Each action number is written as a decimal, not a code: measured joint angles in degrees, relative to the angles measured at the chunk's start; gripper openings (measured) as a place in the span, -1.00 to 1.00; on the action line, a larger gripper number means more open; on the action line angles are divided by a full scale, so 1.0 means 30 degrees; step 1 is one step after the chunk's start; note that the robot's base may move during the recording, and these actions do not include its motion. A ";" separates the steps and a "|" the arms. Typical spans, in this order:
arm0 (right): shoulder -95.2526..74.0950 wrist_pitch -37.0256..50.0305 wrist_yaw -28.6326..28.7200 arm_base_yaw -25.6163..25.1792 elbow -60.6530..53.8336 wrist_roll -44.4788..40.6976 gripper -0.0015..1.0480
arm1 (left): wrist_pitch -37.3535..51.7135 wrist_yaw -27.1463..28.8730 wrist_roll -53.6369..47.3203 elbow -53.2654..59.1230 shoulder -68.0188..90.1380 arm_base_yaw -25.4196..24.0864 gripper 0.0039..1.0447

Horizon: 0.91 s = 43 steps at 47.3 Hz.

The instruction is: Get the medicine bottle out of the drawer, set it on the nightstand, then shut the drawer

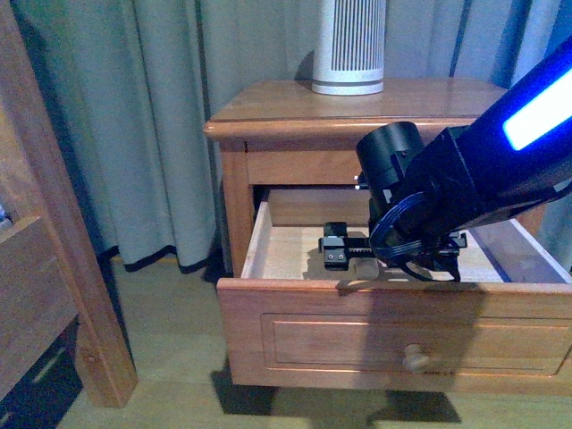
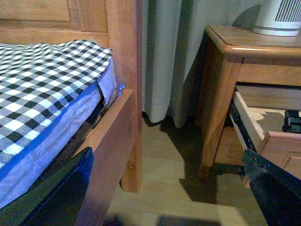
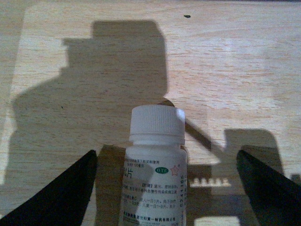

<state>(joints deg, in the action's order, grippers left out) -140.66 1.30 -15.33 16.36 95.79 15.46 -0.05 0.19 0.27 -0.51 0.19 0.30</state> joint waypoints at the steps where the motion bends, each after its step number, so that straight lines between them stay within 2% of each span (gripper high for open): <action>1: -0.0007 0.0015 0.0000 0.0000 0.0007 0.0000 0.51 | 0.0000 0.0000 0.0000 0.0000 0.0000 0.0000 0.87; 15: -0.0022 0.0444 -0.0087 0.0058 -0.0240 0.0015 -0.33 | 0.0000 0.0000 0.0000 0.0000 0.0000 0.0000 0.87; 17: 0.0029 0.0452 -0.0131 0.0066 -0.0291 0.0087 -0.39 | 0.0000 0.0000 0.0000 0.0000 0.0000 0.0000 0.87; 30: 0.2157 -0.0612 0.0605 -0.0044 -0.2397 0.1982 -0.42 | 0.0000 -0.0007 0.0000 0.0000 0.0000 0.0000 0.87; 43: 0.8837 -0.1115 0.0262 -0.0248 -0.5923 0.2572 -0.42 | 0.0000 0.0000 -0.0007 0.0000 0.0000 0.0000 0.87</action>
<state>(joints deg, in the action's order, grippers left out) -114.15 -2.04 -14.55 15.62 78.02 23.18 -0.05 0.19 0.25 -0.51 0.19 0.30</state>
